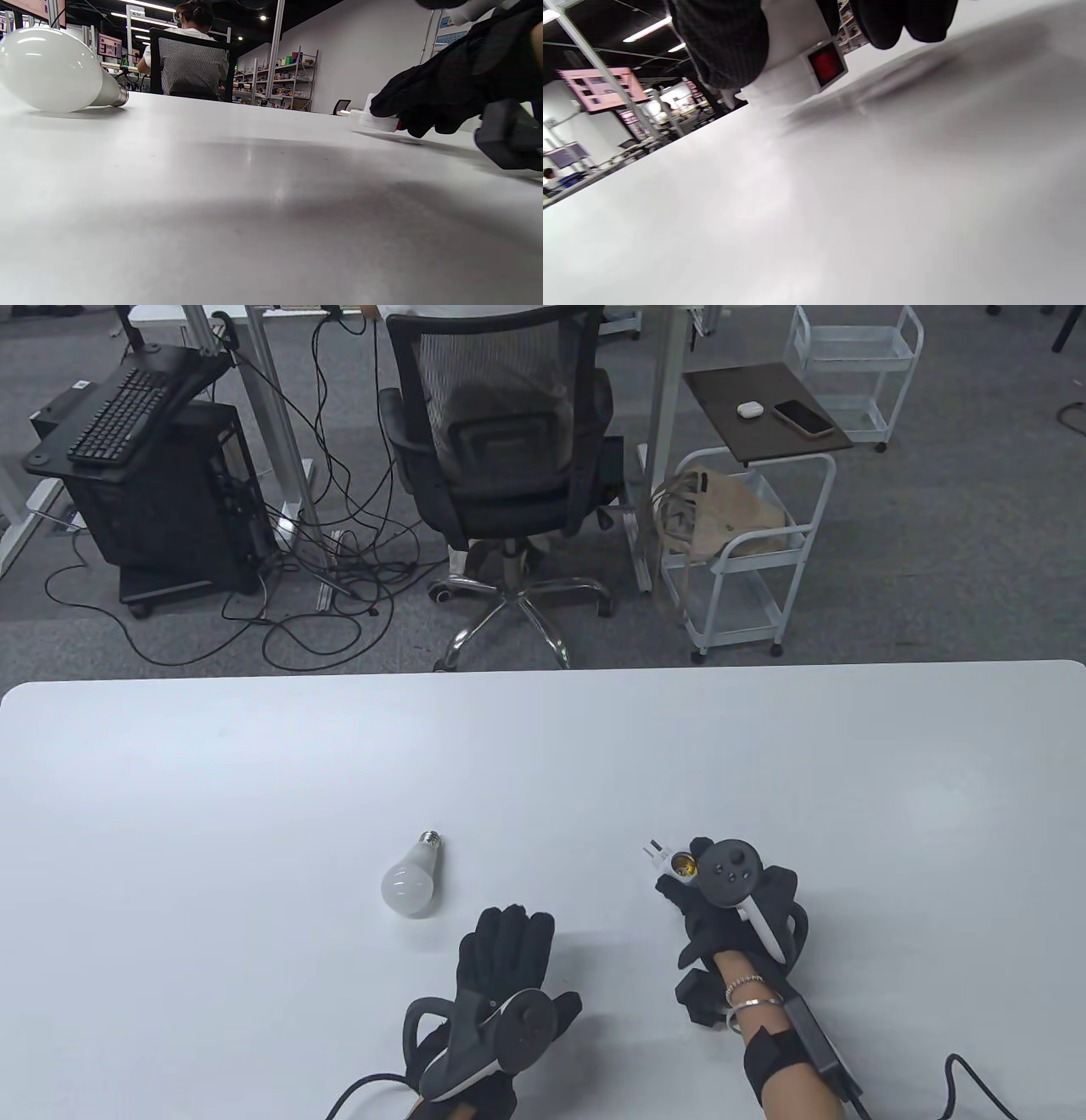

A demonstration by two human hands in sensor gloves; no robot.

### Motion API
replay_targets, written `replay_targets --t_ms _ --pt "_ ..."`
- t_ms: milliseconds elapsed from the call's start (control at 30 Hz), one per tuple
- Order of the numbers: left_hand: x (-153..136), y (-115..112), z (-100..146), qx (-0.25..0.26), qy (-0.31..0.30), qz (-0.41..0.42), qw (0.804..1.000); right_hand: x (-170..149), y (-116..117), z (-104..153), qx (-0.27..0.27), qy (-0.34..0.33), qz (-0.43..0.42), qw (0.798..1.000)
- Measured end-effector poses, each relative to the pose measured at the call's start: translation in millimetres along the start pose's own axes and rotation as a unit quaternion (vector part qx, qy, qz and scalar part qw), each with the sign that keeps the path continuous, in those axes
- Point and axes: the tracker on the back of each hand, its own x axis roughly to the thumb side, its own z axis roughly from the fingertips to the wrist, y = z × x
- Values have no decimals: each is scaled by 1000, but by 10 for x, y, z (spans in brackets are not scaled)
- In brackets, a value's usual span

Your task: Unscrew light bulb from socket

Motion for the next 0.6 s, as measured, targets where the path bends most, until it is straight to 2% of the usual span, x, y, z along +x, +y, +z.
replay_targets --t_ms 267,600 --pt "-31 2 -9 -5 8 4 1000 71 40 -298 -1 48 -11 999" --pt "-29 8 -10 -14 9 3 1000 62 61 -377 31 56 -13 998"
